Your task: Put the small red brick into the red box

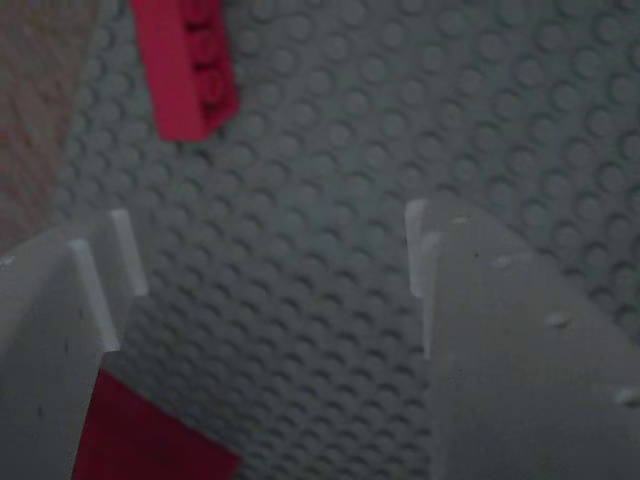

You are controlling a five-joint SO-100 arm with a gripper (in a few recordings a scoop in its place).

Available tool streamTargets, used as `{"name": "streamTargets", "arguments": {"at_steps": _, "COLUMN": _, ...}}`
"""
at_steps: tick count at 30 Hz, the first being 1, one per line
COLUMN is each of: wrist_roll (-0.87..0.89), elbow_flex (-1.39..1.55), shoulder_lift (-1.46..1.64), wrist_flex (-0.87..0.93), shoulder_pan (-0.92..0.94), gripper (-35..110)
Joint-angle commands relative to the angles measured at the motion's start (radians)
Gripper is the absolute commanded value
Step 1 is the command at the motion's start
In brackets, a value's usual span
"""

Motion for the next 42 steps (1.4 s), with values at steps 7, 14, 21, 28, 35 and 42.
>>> {"name": "streamTargets", "arguments": {"at_steps": 7, "wrist_roll": -0.025, "elbow_flex": -0.219, "shoulder_lift": -0.097, "wrist_flex": 0.040, "shoulder_pan": 0.066, "gripper": 25}}
{"name": "streamTargets", "arguments": {"at_steps": 14, "wrist_roll": -0.049, "elbow_flex": -0.304, "shoulder_lift": -0.193, "wrist_flex": 0.054, "shoulder_pan": 0.098, "gripper": 24}}
{"name": "streamTargets", "arguments": {"at_steps": 21, "wrist_roll": -0.067, "elbow_flex": -0.383, "shoulder_lift": -0.275, "wrist_flex": 0.075, "shoulder_pan": 0.112, "gripper": 24}}
{"name": "streamTargets", "arguments": {"at_steps": 28, "wrist_roll": -0.075, "elbow_flex": -0.434, "shoulder_lift": -0.325, "wrist_flex": 0.084, "shoulder_pan": 0.115, "gripper": 23}}
{"name": "streamTargets", "arguments": {"at_steps": 35, "wrist_roll": -0.077, "elbow_flex": -0.472, "shoulder_lift": -0.360, "wrist_flex": 0.086, "shoulder_pan": 0.115, "gripper": 22}}
{"name": "streamTargets", "arguments": {"at_steps": 42, "wrist_roll": -0.074, "elbow_flex": -0.492, "shoulder_lift": -0.393, "wrist_flex": 0.087, "shoulder_pan": 0.114, "gripper": 22}}
